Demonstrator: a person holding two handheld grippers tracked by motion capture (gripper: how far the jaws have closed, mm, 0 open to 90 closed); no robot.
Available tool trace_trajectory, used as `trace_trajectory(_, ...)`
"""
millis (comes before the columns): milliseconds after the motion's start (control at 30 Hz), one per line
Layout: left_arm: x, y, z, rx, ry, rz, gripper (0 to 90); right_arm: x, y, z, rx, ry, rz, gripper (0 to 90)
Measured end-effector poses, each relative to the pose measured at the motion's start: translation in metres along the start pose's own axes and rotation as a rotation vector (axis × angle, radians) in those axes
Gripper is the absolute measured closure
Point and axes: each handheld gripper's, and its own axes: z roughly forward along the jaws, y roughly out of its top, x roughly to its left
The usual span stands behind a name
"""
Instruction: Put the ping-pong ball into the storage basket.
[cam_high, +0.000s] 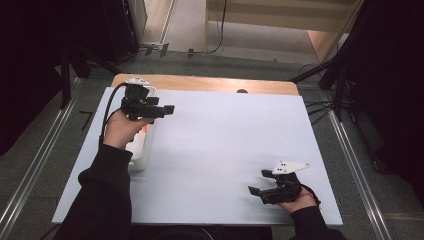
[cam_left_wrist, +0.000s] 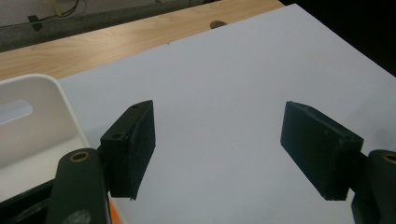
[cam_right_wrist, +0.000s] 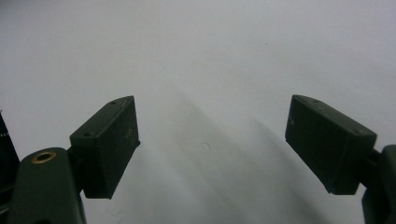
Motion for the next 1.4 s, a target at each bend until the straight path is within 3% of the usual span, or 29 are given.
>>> trace_trajectory(100, -0.004, 0.0, 0.002, 0.006, -0.012, 0.024, 27.0, 0.0, 0.0, 0.0, 0.001, 0.0, -0.002, 15.9)
trace_trajectory(800, -0.028, -0.007, 0.025, 0.023, -0.077, 0.086, 27.0, -0.001, -0.001, -0.001, -0.006, 0.001, 0.008, 15.9)
trace_trajectory(900, -0.03, -0.009, 0.026, 0.019, -0.066, 0.094, 27.0, -0.001, -0.001, -0.001, -0.006, 0.002, 0.009, 15.9)
trace_trajectory(1400, -0.04, -0.025, 0.022, -0.009, -0.092, 0.11, 27.0, -0.002, 0.0, -0.003, -0.034, 0.008, 0.024, 16.0)
